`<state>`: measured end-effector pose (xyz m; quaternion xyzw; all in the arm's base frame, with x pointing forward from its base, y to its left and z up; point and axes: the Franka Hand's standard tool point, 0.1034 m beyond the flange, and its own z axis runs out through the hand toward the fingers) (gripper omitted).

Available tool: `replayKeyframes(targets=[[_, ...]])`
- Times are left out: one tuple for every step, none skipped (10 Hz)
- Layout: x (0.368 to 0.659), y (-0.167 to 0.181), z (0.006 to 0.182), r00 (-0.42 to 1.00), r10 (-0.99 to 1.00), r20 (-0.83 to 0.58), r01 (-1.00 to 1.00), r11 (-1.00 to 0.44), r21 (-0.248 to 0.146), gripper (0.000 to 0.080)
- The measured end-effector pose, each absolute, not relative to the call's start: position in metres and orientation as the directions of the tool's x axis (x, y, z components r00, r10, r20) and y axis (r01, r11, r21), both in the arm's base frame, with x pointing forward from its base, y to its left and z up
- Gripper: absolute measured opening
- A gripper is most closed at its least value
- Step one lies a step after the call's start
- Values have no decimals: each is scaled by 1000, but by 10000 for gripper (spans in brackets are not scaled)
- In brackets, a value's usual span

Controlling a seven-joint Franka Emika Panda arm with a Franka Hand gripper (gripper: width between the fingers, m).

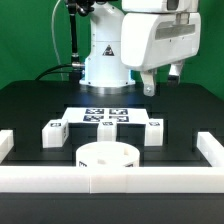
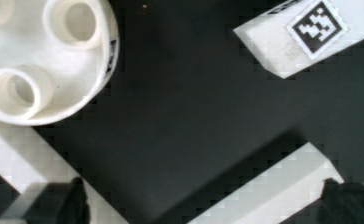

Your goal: Assemble stool

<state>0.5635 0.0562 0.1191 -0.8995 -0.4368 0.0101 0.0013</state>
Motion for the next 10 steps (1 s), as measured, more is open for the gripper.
replayKeyframes(targets=[[564,56,119,618,786,-17,786,-618,-11,650],[564,56,119,618,786,-17,786,-618,-11,650],[564,56,119,618,786,-17,786,-618,-11,650],[564,56,119,618,786,-17,786,-618,-11,650],[563,53,117,601,799,-16,799,-601,-13,650],[564,33,106,544,839,-13,839,-544,-12,650],[566,17,95,526,850,-17,850,-526,-19,650],[573,6,87,495,869,-11,869,-495,-16,650],[579,-4,80,476,879,-3,879,-476,-10,650],[583,-11,75,464,886,-1,886,-464,-10,650]])
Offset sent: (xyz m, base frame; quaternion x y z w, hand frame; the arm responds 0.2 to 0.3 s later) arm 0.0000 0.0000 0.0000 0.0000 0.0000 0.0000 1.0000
